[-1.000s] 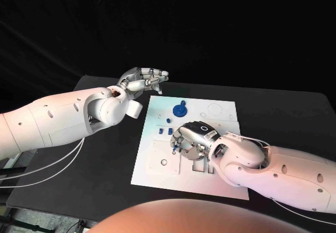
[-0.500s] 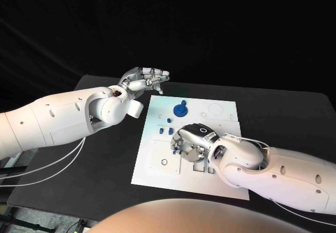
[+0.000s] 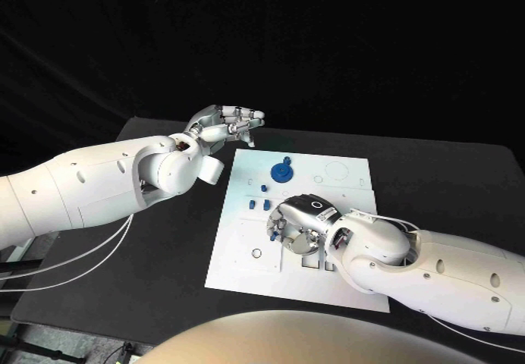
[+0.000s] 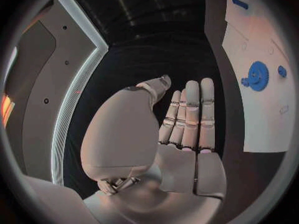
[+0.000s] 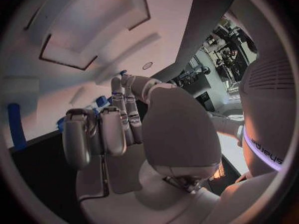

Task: Assemble the parts on the task board

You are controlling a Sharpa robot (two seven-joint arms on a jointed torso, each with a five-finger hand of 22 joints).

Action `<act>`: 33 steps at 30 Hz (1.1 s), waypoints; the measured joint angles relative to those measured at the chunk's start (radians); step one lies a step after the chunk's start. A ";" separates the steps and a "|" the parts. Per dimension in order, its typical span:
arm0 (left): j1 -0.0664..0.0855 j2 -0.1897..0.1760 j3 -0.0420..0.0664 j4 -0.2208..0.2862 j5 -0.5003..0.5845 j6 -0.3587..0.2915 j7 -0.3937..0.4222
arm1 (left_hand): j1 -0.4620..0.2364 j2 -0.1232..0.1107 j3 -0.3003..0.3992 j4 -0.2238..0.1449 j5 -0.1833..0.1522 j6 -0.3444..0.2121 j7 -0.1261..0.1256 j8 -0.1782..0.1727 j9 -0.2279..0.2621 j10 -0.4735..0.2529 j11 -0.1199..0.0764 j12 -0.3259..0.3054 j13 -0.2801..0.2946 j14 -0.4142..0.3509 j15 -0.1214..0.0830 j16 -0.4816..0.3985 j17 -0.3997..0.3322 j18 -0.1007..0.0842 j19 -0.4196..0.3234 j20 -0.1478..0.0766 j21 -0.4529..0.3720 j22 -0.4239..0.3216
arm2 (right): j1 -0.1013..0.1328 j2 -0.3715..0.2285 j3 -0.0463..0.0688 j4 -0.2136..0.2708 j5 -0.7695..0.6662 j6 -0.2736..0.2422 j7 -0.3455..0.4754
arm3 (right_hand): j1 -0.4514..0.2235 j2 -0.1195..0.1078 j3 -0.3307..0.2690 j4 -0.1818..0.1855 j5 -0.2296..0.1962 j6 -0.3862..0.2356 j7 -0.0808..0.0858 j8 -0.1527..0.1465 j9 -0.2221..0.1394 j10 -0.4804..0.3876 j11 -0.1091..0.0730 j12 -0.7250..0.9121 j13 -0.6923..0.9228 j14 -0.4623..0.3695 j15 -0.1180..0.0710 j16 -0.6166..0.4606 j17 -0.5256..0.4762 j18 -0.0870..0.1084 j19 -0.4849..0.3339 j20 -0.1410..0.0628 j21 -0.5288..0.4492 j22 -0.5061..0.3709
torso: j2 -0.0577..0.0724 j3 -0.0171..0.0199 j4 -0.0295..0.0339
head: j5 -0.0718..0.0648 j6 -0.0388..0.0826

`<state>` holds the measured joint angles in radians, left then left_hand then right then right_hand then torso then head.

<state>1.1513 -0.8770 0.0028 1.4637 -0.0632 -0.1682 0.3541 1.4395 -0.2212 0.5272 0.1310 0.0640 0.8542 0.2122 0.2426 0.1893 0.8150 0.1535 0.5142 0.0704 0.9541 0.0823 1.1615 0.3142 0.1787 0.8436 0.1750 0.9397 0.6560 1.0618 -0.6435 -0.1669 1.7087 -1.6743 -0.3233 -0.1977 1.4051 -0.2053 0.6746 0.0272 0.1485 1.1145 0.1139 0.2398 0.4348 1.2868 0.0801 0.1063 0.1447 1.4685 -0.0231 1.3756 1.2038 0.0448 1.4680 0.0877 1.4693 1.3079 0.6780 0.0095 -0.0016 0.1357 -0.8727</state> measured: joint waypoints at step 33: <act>0.000 -0.005 0.000 0.001 0.000 0.002 -0.011 | 0.000 0.000 0.000 0.000 0.000 0.000 0.000 0.000 0.000 -0.004 0.004 0.000 0.000 0.000 0.000 -0.005 -0.001 0.000 0.000 0.000 0.000 -0.001 | -0.007 -0.011 -0.005 0.019 -0.027 0.019 -0.036 | -0.135 -0.068 -0.096 0.021 0.002 -0.184 0.013 -0.095 -0.019 -0.092 -0.005 -0.040 -0.010 -0.001 0.013 -0.033 -0.082 0.001 -0.026 0.014 -0.097 -0.001 | -0.001 0.0000 -0.0009 | -0.001 0.000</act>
<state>1.1514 -0.8818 0.0026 1.4645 -0.0637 -0.1666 0.3434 1.4395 -0.2212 0.5273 0.1310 0.0640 0.8542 0.2121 0.2426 0.1893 0.8113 0.1573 0.5142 0.0705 0.9542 0.0823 1.1566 0.3135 0.1787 0.8436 0.1750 0.9393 0.6545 1.0546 -0.6549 -0.1718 1.7280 -1.7012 -0.3042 -0.2333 1.2700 -0.2728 0.5785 0.0479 0.1509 0.9304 0.1265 0.1448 0.4162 1.1947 0.0749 0.0668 0.1347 1.4670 -0.0101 1.3426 1.1215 0.0454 1.4425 0.1019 1.3724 1.3074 0.6773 0.0095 -0.0025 0.1348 -0.8727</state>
